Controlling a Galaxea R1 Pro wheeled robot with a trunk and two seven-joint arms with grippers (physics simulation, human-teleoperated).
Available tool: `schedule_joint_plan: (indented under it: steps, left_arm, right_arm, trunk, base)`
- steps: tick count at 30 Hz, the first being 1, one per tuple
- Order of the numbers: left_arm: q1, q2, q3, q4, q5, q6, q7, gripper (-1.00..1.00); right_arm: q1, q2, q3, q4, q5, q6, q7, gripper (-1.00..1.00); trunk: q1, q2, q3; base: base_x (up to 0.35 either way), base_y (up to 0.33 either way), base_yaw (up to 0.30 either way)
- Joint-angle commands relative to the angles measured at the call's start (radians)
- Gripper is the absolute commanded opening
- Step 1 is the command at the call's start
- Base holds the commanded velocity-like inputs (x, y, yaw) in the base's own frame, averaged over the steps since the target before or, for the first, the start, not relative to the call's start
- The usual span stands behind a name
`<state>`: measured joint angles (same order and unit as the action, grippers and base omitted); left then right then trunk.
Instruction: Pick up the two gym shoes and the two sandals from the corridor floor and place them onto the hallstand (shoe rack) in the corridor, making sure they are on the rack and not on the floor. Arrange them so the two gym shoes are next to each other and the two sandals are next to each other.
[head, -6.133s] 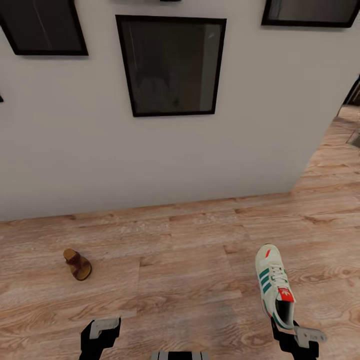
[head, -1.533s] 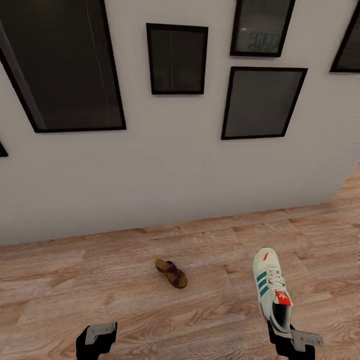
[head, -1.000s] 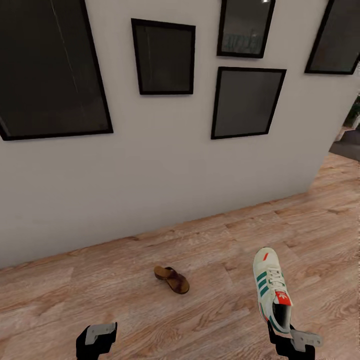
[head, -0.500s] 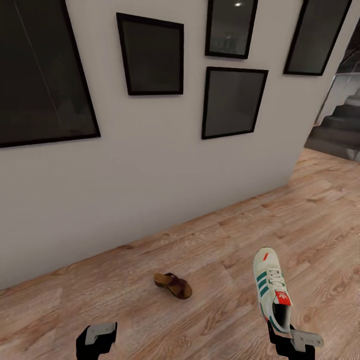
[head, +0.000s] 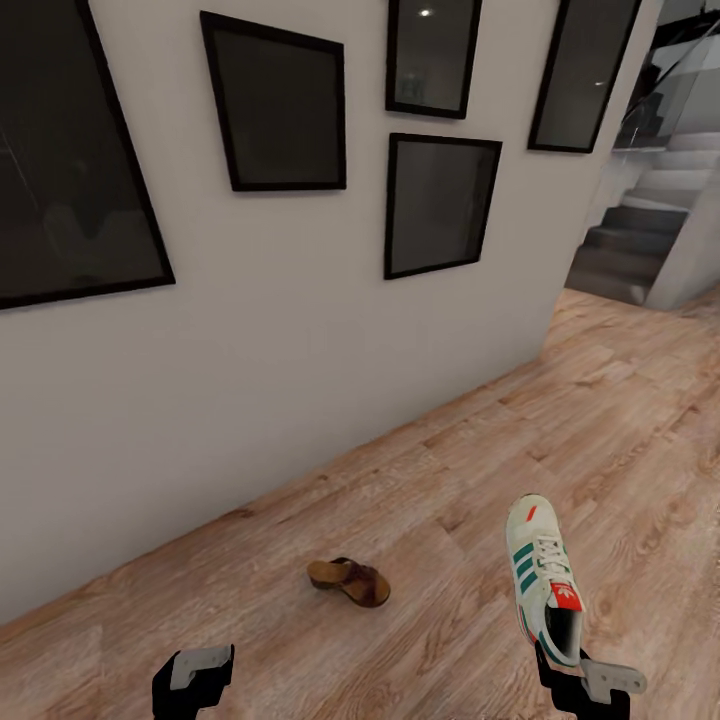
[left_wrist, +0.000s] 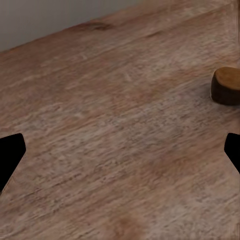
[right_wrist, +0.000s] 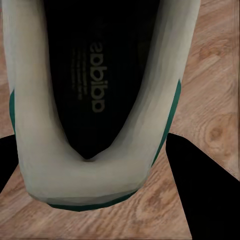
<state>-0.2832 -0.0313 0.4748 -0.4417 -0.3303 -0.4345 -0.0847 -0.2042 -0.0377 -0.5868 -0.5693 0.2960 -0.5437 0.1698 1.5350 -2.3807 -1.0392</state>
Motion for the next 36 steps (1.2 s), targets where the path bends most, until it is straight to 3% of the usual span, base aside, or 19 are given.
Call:
schedule_joint_plan:
  steps: [1, 18, 28, 36]
  left_arm:
    - [-0.001, -0.001, 0.008, 0.0, -0.003, -0.003, -0.009, 1.0]
    - [0.0, -0.001, 0.008, -0.002, -0.003, -0.003, -0.01, 1.0]
    - [0.0, -0.001, 0.008, -0.002, -0.004, -0.003, -0.01, 1.0]
    - [0.0, -0.001, 0.008, -0.002, -0.004, -0.003, -0.01, 1.0]
  right_arm:
    - [-0.001, 0.001, -0.008, 0.0, 0.005, -0.004, 0.01, -1.0]
    - [-0.001, 0.001, -0.008, 0.0, 0.005, -0.004, 0.01, -1.0]
    - [-0.001, 0.001, -0.008, 0.0, 0.005, -0.004, 0.01, -1.0]
    - [-0.001, 0.001, -0.008, 0.0, 0.005, -0.004, 0.01, -1.0]
  trunk:
    - [0.0, 0.0, -0.001]
    - [0.0, 0.0, -0.001]
    - [-0.038, 0.07, 0.031]
    - [-0.038, 0.07, 0.031]
  base:
    - [0.026, 0.2, -0.268]
    - [0.004, 0.033, -0.268]
    - [0.0, 0.0, -0.268]
    - [0.0, 0.0, -0.268]
